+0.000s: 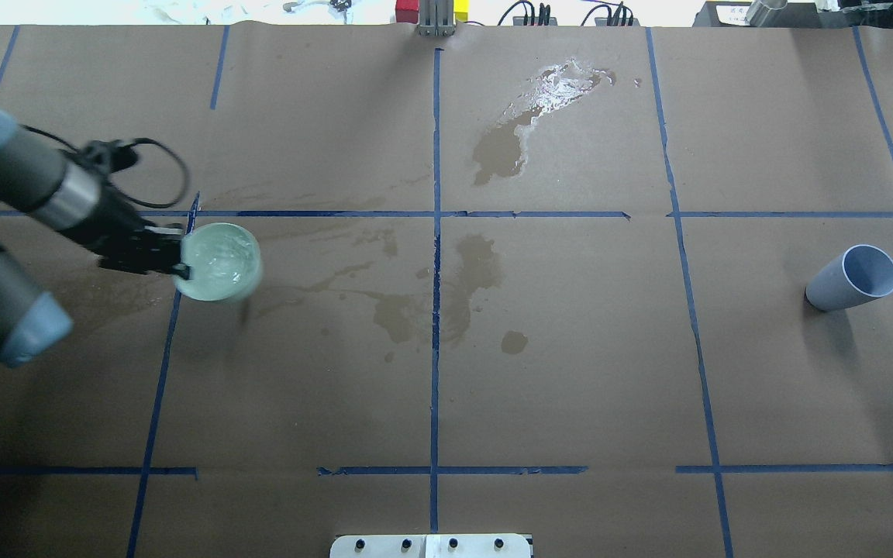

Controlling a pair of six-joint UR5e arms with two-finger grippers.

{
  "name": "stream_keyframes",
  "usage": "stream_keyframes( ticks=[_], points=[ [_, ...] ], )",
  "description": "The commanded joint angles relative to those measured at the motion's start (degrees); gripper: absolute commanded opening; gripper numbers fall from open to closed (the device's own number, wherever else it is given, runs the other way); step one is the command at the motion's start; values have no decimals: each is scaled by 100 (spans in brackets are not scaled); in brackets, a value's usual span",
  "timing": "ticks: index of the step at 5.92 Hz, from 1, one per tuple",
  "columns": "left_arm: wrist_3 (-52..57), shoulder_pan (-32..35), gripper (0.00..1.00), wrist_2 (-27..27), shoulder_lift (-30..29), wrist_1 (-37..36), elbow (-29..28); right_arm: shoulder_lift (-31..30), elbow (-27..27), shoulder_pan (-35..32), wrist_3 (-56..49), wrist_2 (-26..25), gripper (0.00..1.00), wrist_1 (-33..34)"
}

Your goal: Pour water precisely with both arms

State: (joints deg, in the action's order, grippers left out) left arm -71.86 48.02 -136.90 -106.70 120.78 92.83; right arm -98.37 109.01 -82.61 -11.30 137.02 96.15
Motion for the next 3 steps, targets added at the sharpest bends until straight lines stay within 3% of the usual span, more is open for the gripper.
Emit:
stream_keyframes(
  ticks=[1,3],
  points=[
    [-828,-799,0,685,-1015,-385,-89,-6,7,26,13,0,100,0],
    [-848,-1301,0,1434,-1929,-862,-543,-15,42,43,22,174,100,0]
  ],
)
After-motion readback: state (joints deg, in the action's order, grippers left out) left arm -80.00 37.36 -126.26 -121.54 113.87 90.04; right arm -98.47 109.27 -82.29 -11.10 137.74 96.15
